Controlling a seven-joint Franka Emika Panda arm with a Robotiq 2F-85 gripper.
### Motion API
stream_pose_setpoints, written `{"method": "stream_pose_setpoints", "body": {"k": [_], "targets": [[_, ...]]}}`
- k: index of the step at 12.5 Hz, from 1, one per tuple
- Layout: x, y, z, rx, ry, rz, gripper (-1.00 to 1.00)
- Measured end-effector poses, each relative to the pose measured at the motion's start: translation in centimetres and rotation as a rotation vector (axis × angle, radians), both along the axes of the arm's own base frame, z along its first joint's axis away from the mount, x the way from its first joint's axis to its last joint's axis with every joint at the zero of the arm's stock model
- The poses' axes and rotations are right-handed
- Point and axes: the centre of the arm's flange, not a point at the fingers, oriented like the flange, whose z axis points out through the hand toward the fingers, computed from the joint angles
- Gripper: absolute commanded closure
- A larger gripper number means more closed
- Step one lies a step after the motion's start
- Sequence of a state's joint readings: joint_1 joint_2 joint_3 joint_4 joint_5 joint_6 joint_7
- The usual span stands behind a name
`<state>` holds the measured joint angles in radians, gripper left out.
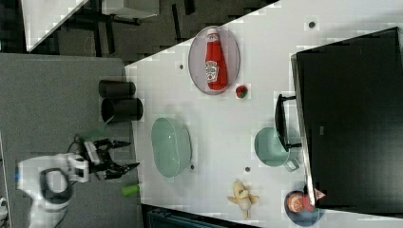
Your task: Drag strainer left to right.
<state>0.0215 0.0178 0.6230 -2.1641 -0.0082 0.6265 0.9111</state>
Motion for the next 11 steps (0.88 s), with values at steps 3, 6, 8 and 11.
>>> {"method": "stream_pose_setpoints", "body": {"k": [3, 6, 8, 11], "targets": [[0.0, 1.7, -8.3, 0.049, 0.081, -0.147, -1.0], [-1.0, 0.7, -16.3, 0.047, 0.162, -0.256, -1.0], [-2.0, 0.1, -19.7, 0.045, 0.209, -0.338, -1.0], [-1.5, 0.2, -21.7, 0.062, 0.183, -0.353, -1.0]]}}
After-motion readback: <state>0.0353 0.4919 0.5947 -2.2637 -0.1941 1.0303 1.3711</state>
